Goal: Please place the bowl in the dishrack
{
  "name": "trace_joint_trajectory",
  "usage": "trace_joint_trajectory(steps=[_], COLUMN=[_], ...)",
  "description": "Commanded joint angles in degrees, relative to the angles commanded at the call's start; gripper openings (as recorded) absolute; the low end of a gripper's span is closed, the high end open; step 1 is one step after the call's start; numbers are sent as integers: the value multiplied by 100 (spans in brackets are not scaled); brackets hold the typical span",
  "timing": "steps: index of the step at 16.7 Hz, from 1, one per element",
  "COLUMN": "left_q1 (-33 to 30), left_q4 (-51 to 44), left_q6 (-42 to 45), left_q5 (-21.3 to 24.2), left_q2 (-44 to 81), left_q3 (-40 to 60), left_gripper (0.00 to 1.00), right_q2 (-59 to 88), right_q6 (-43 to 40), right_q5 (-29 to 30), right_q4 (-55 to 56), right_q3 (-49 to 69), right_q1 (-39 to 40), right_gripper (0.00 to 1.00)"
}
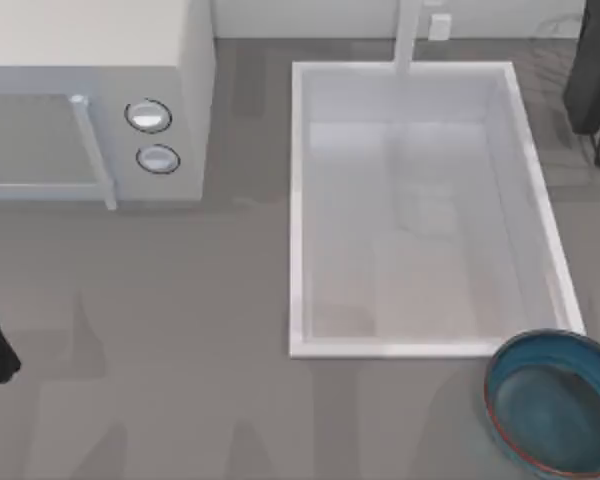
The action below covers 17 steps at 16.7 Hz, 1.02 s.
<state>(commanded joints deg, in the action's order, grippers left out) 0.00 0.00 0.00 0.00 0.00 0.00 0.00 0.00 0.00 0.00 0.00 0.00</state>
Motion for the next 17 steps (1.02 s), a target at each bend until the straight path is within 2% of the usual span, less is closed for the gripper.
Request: trace_joint_trajectory(steps=[4,7,17], left_q1=[0,0,0], left_q4=[0,0,0], left_q6=[0,0,0], left_q5=[0,0,0], left_q2=[0,0,0], left_q3=[0,0,0], left_gripper=[100,100,100], right_q2=[196,931,5906], right_q6=[39,168,903], right_q5=[8,20,-24], right_q4=[-190,-900,-5084], right_q3=[190,863,4248], right_q1=[33,160,856], right_gripper=[100,100,100])
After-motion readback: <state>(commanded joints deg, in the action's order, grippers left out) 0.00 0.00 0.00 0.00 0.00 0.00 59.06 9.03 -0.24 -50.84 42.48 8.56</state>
